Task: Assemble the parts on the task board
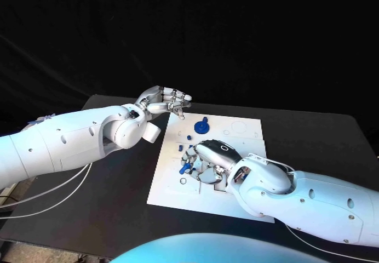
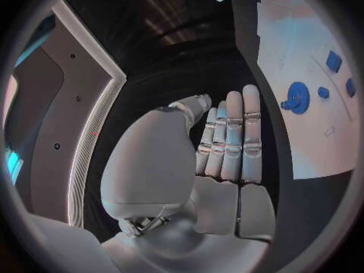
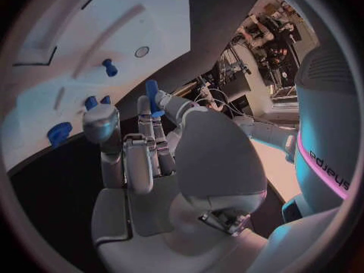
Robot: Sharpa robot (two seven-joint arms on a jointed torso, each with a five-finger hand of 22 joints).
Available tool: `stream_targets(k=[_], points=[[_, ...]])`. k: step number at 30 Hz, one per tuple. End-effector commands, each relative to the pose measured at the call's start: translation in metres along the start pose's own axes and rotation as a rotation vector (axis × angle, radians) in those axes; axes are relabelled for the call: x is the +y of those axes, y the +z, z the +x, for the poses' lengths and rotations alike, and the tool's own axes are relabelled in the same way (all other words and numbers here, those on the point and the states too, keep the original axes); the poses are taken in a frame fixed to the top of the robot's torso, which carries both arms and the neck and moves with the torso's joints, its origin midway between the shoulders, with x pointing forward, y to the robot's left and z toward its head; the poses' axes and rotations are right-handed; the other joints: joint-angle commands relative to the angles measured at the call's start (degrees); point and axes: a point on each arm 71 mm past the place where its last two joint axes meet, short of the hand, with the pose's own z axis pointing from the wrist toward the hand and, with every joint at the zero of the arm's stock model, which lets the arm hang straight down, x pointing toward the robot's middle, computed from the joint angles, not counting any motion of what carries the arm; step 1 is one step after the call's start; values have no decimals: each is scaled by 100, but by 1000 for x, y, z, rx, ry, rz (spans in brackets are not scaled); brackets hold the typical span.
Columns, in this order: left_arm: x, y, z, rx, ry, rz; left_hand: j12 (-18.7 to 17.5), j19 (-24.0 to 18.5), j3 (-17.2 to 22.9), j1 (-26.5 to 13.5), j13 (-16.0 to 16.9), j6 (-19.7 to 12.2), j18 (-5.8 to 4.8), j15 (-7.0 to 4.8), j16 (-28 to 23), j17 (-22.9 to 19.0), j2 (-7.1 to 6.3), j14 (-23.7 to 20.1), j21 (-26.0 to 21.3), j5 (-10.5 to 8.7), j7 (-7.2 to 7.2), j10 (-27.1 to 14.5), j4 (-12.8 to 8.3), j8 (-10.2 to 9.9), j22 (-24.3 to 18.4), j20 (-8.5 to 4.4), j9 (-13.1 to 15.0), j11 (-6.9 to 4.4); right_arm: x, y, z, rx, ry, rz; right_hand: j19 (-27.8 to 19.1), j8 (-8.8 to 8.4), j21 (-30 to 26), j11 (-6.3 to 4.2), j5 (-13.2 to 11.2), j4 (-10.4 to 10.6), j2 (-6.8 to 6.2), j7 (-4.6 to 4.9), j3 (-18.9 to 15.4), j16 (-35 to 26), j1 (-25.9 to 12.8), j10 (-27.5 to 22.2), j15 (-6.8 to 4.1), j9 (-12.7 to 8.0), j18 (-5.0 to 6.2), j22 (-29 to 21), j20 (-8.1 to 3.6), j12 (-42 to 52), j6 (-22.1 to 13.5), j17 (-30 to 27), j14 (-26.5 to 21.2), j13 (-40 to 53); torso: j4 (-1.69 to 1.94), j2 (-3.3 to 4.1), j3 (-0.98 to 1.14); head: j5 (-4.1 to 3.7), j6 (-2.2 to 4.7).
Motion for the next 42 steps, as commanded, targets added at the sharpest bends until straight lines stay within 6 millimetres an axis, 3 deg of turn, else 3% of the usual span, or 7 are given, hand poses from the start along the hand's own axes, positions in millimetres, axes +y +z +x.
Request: stream_targets(k=[1, 18, 25, 42], points=[[-2, 1, 2, 12, -9, 12, -26, -30, -8, -67, 5, -44, 31, 17, -20, -6, 7, -31, -32, 11, 8, -37, -31, -23, -5, 6, -6, -14, 0, 1, 9, 67, -5, -9, -21, 12, -27, 4, 19, -15, 48, 17, 21, 32, 12, 7, -37, 61, -66, -8, -33, -13, 39, 266, 354, 7, -7, 0, 9, 49, -28], [-2, 1, 3, 17, -11, 10, -26, -30, -8, -67, 5, -44, 31, 17, -20, -6, 7, -31, -32, 11, 8, -37, -31, -23, -5, 6, -6, -14, -6, 5, 25, 128, -52, 6, -20, 11, -25, 7, 21, -15, 51, 20, 22, 32, 9, 3, -35, 62, -68, -5, -33, -18, 31, 265, 354, 7, -4, 1, 16, 101, -86], [-2, 1, 3, 18, -11, 9, -26, -30, -8, -67, 5, -44, 31, 17, -20, -6, 7, -31, -32, 11, 8, -37, -31, -23, -5, 6, -6, -14, -9, 6, 28, 141, -74, 33, -28, 11, -44, 10, 23, -20, 53, 24, 24, 30, 8, -1, -32, 64, -65, -17, -32, -23, 22, 261, 353, 9, -2, -1, 7, 97, -89], [-2, 0, 3, 17, -11, 8, -26, -30, -8, -67, 5, -44, 31, 17, -20, -6, 7, -31, -32, 11, 8, -37, -31, -23, -5, 6, -6, -14, -3, 9, 34, 160, -108, 31, -32, 12, -55, 14, 22, -20, 54, 28, 22, 21, -1, -4, -29, 67, -64, -22, -30, -29, 12, 240, 348, 11, -1, -3, 7, 92, -97]])
